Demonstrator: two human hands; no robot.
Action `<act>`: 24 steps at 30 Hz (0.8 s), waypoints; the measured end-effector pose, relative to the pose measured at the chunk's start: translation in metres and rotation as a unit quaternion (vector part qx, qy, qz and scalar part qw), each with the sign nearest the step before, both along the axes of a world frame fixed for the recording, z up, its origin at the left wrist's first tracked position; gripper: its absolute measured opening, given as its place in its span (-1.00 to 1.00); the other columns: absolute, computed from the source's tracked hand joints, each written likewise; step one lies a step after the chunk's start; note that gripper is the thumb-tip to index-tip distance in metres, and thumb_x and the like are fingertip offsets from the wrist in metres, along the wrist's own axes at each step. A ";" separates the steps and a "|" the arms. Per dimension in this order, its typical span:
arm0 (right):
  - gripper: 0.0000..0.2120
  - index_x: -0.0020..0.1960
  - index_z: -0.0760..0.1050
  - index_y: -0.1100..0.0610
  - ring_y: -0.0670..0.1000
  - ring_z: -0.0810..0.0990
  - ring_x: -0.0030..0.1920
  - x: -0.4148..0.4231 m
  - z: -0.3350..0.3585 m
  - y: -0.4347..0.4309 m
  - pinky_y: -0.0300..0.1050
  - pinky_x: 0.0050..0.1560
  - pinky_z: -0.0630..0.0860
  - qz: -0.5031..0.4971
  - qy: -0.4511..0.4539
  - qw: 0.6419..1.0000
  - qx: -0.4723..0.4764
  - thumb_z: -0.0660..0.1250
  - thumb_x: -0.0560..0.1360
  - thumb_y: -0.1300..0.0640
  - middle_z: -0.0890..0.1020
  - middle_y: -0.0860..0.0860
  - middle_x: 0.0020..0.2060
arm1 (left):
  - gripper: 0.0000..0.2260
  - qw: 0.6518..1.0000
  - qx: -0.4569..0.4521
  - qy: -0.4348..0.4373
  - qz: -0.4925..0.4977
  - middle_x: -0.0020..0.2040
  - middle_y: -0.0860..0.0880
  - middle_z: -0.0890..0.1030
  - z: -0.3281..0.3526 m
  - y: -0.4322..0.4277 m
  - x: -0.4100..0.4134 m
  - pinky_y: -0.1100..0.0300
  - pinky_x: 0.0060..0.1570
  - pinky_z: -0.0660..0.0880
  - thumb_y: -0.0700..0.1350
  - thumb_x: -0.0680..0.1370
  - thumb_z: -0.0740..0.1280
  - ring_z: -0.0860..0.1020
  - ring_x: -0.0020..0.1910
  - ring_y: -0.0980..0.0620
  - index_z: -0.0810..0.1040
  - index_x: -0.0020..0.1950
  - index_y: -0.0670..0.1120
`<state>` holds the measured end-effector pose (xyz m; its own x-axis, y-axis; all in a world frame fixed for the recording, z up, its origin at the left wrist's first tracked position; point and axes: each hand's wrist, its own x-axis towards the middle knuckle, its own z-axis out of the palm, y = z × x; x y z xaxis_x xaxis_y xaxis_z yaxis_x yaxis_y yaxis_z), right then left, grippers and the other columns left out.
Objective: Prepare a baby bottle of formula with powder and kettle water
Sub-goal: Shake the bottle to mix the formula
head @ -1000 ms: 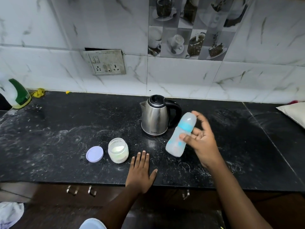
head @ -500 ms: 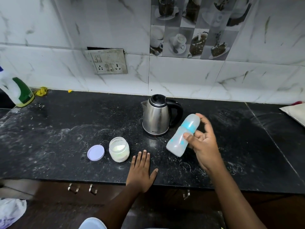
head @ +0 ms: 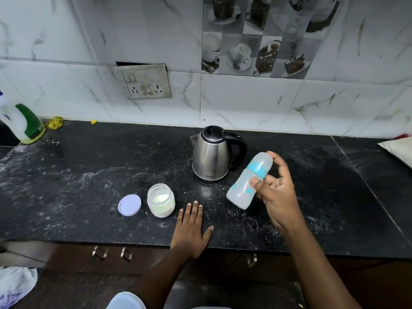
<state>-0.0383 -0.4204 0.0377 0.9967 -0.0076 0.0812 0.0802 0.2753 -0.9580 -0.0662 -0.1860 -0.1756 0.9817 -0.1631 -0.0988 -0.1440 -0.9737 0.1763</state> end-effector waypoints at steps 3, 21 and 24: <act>-0.26 0.47 0.41 -0.13 0.21 0.73 0.13 -0.002 -0.001 0.001 0.15 0.11 0.68 0.036 0.001 0.999 -0.017 0.59 0.41 0.29 0.71 0.28 0.13 | -0.18 1.000 0.001 -0.002 0.001 0.77 -0.09 -0.16 0.000 0.001 0.000 -0.06 0.65 -0.35 0.39 0.63 -0.25 -0.23 0.74 -0.08 -0.15 0.76 -0.10; -0.28 0.46 0.41 -0.13 0.20 0.73 0.10 0.006 0.012 0.001 0.07 0.03 0.69 0.003 -0.010 1.000 0.011 0.60 0.42 0.25 0.72 0.26 0.11 | -0.18 1.000 -0.006 0.003 0.001 0.77 -0.09 -0.16 -0.001 0.001 0.001 -0.09 0.69 -0.29 0.39 0.64 -0.21 -0.23 0.74 -0.08 -0.14 0.76 -0.09; -0.29 0.47 0.39 -0.13 0.19 0.73 0.09 0.009 0.012 -0.002 0.03 0.00 0.70 -0.015 -0.013 1.000 0.016 0.59 0.45 0.25 0.72 0.26 0.10 | -0.20 1.000 -0.006 0.002 -0.002 0.77 -0.10 -0.14 -0.001 0.001 0.000 -0.09 0.69 -0.29 0.37 0.66 -0.16 -0.21 0.75 -0.09 -0.12 0.76 -0.10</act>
